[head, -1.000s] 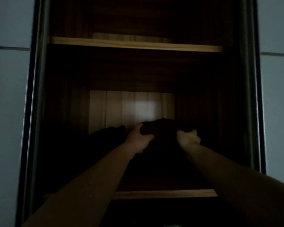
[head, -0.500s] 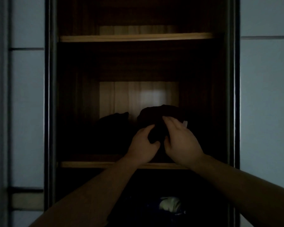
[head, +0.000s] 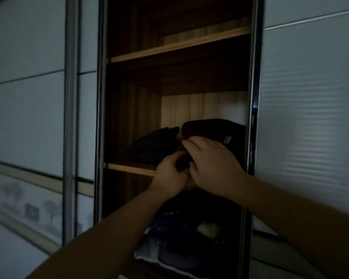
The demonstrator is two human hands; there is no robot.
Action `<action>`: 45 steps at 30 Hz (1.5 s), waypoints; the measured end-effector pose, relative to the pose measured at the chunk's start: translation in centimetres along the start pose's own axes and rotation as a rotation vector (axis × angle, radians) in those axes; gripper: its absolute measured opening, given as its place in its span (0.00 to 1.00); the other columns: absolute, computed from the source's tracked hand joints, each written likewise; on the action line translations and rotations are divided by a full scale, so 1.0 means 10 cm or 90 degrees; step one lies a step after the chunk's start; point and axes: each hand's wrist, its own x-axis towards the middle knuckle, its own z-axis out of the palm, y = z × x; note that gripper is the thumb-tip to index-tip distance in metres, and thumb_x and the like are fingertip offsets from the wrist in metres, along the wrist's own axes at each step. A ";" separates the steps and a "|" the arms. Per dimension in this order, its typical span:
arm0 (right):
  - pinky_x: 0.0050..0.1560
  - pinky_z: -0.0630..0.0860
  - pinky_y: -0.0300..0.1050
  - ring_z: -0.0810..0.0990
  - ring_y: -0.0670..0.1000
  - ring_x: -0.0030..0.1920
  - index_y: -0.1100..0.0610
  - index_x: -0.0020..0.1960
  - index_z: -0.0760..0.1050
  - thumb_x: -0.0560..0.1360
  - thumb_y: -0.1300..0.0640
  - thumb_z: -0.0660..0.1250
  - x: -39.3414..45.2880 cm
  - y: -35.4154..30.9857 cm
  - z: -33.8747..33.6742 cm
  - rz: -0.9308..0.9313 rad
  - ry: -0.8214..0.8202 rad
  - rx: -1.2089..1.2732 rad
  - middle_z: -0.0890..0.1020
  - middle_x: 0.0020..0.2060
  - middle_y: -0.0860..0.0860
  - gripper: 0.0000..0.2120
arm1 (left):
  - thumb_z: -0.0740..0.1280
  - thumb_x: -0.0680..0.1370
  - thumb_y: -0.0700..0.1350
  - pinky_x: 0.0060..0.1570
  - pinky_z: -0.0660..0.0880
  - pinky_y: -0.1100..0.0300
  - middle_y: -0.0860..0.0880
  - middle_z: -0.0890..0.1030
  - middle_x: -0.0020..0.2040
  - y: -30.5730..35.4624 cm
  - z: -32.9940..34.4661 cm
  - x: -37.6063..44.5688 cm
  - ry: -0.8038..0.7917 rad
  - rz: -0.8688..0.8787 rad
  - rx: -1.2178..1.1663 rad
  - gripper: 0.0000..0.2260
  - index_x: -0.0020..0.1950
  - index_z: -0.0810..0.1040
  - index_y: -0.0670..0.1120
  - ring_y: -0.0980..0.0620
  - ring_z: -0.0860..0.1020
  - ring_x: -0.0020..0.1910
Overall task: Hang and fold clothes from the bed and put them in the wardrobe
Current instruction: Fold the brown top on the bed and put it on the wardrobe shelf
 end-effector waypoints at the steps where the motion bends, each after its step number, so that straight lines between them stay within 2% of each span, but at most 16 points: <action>1: 0.66 0.67 0.49 0.72 0.55 0.65 0.58 0.72 0.65 0.75 0.57 0.62 -0.06 0.00 -0.02 -0.012 0.012 0.013 0.72 0.66 0.54 0.26 | 0.65 0.76 0.40 0.53 0.72 0.69 0.53 0.79 0.57 0.06 0.03 -0.10 -0.001 0.005 -0.006 0.18 0.66 0.74 0.47 0.58 0.77 0.55; 5: 0.56 0.74 0.52 0.79 0.57 0.54 0.61 0.62 0.75 0.70 0.58 0.63 -0.26 0.08 -0.10 -0.078 0.034 0.018 0.79 0.54 0.57 0.20 | 0.66 0.76 0.38 0.40 0.71 0.76 0.53 0.81 0.46 0.26 0.17 -0.41 0.010 -0.025 -0.015 0.10 0.56 0.77 0.47 0.67 0.77 0.42; 7: 0.55 0.74 0.52 0.79 0.57 0.51 0.60 0.57 0.77 0.69 0.57 0.63 -0.32 0.15 -0.19 -0.102 0.033 -0.004 0.80 0.51 0.56 0.18 | 0.69 0.76 0.40 0.42 0.72 0.73 0.52 0.82 0.47 0.34 0.25 -0.49 0.005 -0.037 -0.031 0.08 0.54 0.79 0.46 0.64 0.77 0.43; 9: 0.54 0.74 0.52 0.79 0.57 0.48 0.60 0.53 0.79 0.68 0.57 0.65 -0.38 0.23 -0.29 -0.116 0.048 -0.043 0.80 0.48 0.56 0.15 | 0.69 0.76 0.39 0.43 0.72 0.69 0.52 0.82 0.46 0.43 0.35 -0.55 -0.007 -0.045 -0.057 0.03 0.47 0.80 0.46 0.61 0.77 0.42; 11: 0.51 0.74 0.52 0.79 0.57 0.46 0.59 0.51 0.79 0.67 0.57 0.67 -0.46 0.33 -0.38 -0.129 0.052 -0.096 0.80 0.47 0.56 0.13 | 0.68 0.76 0.39 0.42 0.70 0.66 0.51 0.81 0.42 0.52 0.47 -0.61 -0.012 -0.056 -0.067 0.04 0.44 0.80 0.47 0.63 0.75 0.39; 13: 0.48 0.74 0.51 0.79 0.58 0.44 0.60 0.49 0.79 0.67 0.56 0.65 -0.55 0.43 -0.46 -0.145 0.046 -0.130 0.80 0.45 0.56 0.13 | 0.66 0.77 0.38 0.43 0.70 0.69 0.52 0.81 0.42 0.63 0.61 -0.69 -0.033 -0.064 -0.097 0.05 0.45 0.81 0.45 0.66 0.75 0.38; 15: 0.48 0.75 0.51 0.78 0.59 0.44 0.61 0.48 0.79 0.68 0.55 0.63 -0.65 0.54 -0.55 -0.159 0.042 -0.148 0.80 0.45 0.57 0.14 | 0.67 0.77 0.40 0.47 0.74 0.67 0.49 0.83 0.46 0.71 0.78 -0.75 -0.053 -0.094 -0.138 0.04 0.48 0.81 0.41 0.62 0.78 0.43; 17: 0.51 0.75 0.52 0.78 0.59 0.48 0.60 0.49 0.79 0.67 0.56 0.64 -0.76 0.65 -0.63 -0.159 0.044 -0.180 0.80 0.48 0.59 0.14 | 0.68 0.76 0.47 0.50 0.76 0.57 0.43 0.83 0.47 0.76 0.92 -0.80 -0.061 -0.128 -0.147 0.10 0.51 0.81 0.42 0.51 0.80 0.46; 19: 0.55 0.74 0.54 0.78 0.61 0.52 0.61 0.53 0.79 0.66 0.56 0.69 -0.86 0.75 -0.68 -0.145 0.049 -0.199 0.79 0.53 0.60 0.17 | 0.68 0.76 0.51 0.45 0.76 0.54 0.43 0.83 0.45 0.77 1.02 -0.82 -0.053 -0.144 -0.142 0.11 0.51 0.80 0.44 0.47 0.81 0.43; 22: 0.61 0.72 0.58 0.76 0.63 0.59 0.64 0.61 0.76 0.66 0.53 0.71 -0.98 0.87 -0.70 -0.105 0.054 -0.210 0.77 0.59 0.63 0.26 | 0.68 0.76 0.49 0.43 0.76 0.60 0.50 0.84 0.44 0.75 1.09 -0.79 -0.007 -0.158 -0.144 0.07 0.51 0.81 0.48 0.54 0.80 0.42; 26: 0.67 0.67 0.62 0.72 0.63 0.66 0.65 0.68 0.70 0.67 0.48 0.72 -1.06 0.93 -0.66 -0.067 0.045 -0.223 0.73 0.66 0.64 0.35 | 0.69 0.77 0.46 0.42 0.75 0.67 0.51 0.83 0.43 0.76 1.10 -0.79 0.008 -0.139 -0.150 0.05 0.47 0.81 0.46 0.58 0.79 0.41; 29: 0.69 0.64 0.62 0.71 0.61 0.68 0.65 0.70 0.68 0.69 0.46 0.70 -1.06 0.93 -0.61 -0.074 0.046 -0.235 0.72 0.68 0.63 0.36 | 0.71 0.75 0.47 0.41 0.74 0.72 0.54 0.83 0.43 0.77 1.08 -0.82 0.036 -0.125 -0.149 0.04 0.47 0.81 0.47 0.63 0.79 0.41; 34: 0.68 0.65 0.64 0.71 0.62 0.68 0.65 0.69 0.70 0.67 0.47 0.73 -1.01 0.87 -0.56 -0.067 0.065 -0.220 0.73 0.67 0.63 0.37 | 0.74 0.72 0.46 0.41 0.72 0.75 0.57 0.81 0.42 0.77 1.04 -0.83 0.088 -0.112 -0.121 0.08 0.49 0.78 0.50 0.63 0.78 0.42; 38: 0.66 0.67 0.65 0.73 0.63 0.66 0.66 0.67 0.71 0.64 0.48 0.75 -0.95 0.78 -0.51 -0.065 0.077 -0.207 0.75 0.65 0.64 0.38 | 0.75 0.72 0.45 0.41 0.72 0.74 0.59 0.79 0.40 0.74 0.96 -0.83 0.107 -0.112 -0.108 0.09 0.46 0.77 0.53 0.67 0.77 0.40; 42: 0.67 0.66 0.65 0.73 0.63 0.66 0.66 0.67 0.71 0.63 0.48 0.76 -0.83 0.66 -0.44 -0.061 0.062 -0.197 0.74 0.65 0.64 0.38 | 0.75 0.71 0.43 0.40 0.72 0.74 0.60 0.78 0.39 0.66 0.87 -0.81 0.140 -0.127 -0.111 0.09 0.47 0.78 0.49 0.70 0.76 0.37; 45: 0.66 0.67 0.65 0.73 0.63 0.66 0.66 0.67 0.71 0.62 0.49 0.76 -0.73 0.57 -0.38 -0.064 0.058 -0.189 0.75 0.65 0.64 0.38 | 0.76 0.70 0.44 0.42 0.72 0.72 0.61 0.78 0.40 0.57 0.79 -0.80 0.170 -0.137 -0.077 0.09 0.45 0.77 0.51 0.67 0.76 0.39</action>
